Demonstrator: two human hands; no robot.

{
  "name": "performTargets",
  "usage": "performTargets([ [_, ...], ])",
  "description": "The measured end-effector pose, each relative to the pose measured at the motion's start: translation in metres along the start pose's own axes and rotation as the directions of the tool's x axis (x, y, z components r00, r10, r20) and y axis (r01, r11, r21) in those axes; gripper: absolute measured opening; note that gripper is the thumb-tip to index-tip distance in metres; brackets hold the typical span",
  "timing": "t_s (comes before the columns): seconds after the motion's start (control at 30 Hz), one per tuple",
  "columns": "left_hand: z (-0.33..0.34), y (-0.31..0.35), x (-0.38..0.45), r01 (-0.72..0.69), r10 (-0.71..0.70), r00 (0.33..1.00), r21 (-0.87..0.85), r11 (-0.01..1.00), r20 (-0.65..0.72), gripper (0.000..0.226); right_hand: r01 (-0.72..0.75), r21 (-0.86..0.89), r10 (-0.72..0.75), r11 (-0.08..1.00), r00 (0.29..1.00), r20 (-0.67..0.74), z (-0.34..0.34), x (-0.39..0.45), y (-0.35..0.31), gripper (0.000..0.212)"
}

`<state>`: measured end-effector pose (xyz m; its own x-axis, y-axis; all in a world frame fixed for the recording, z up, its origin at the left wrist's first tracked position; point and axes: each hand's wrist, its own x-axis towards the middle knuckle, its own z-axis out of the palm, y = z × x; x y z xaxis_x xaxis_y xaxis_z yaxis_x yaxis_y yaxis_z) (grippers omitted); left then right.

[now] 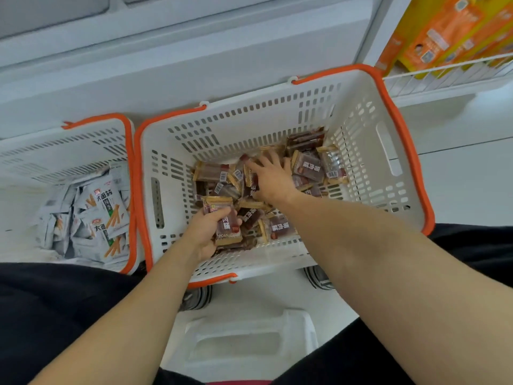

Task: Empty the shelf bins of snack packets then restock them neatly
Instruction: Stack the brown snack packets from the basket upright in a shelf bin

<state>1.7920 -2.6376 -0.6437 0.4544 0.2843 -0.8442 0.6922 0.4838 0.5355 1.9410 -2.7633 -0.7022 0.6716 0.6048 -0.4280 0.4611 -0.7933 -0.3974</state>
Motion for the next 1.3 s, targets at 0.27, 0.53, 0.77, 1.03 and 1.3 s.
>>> performTargets([
  [0.27, -0.011, 0.015, -0.001, -0.045, 0.039, 0.997, -0.09, 0.995, -0.068, 0.011, -0.019, 0.534, 0.046, 0.846, 0.998, -0.037, -0.039, 0.018, -0.022, 0.05],
  [0.53, -0.004, 0.026, -0.002, -0.101, 0.082, 0.991, -0.188, 0.977, -0.106, 0.011, -0.091, 0.846, 0.001, 0.526, 0.994, 0.107, -0.085, -0.001, -0.019, 0.025],
  [0.77, 0.0, 0.027, -0.007, -0.154, 0.172, 0.984, -0.246, 0.957, 0.054, 0.065, -0.194, 0.856, -0.078, 0.478, 0.962, 0.262, -0.062, -0.002, -0.019, 0.017],
  [1.03, 0.001, 0.02, -0.003, -0.19, 0.184, 0.982, -0.157, 0.969, -0.048, 0.037, -0.243, 0.667, -0.286, 0.704, 0.763, 0.58, -0.08, -0.005, -0.027, 0.042],
  [1.3, -0.011, 0.022, 0.0, -0.091, 0.094, 0.995, -0.077, 0.993, 0.041, 0.056, -0.354, 0.709, -0.162, 0.61, 0.82, 0.549, -0.077, -0.005, 0.005, 0.028],
])
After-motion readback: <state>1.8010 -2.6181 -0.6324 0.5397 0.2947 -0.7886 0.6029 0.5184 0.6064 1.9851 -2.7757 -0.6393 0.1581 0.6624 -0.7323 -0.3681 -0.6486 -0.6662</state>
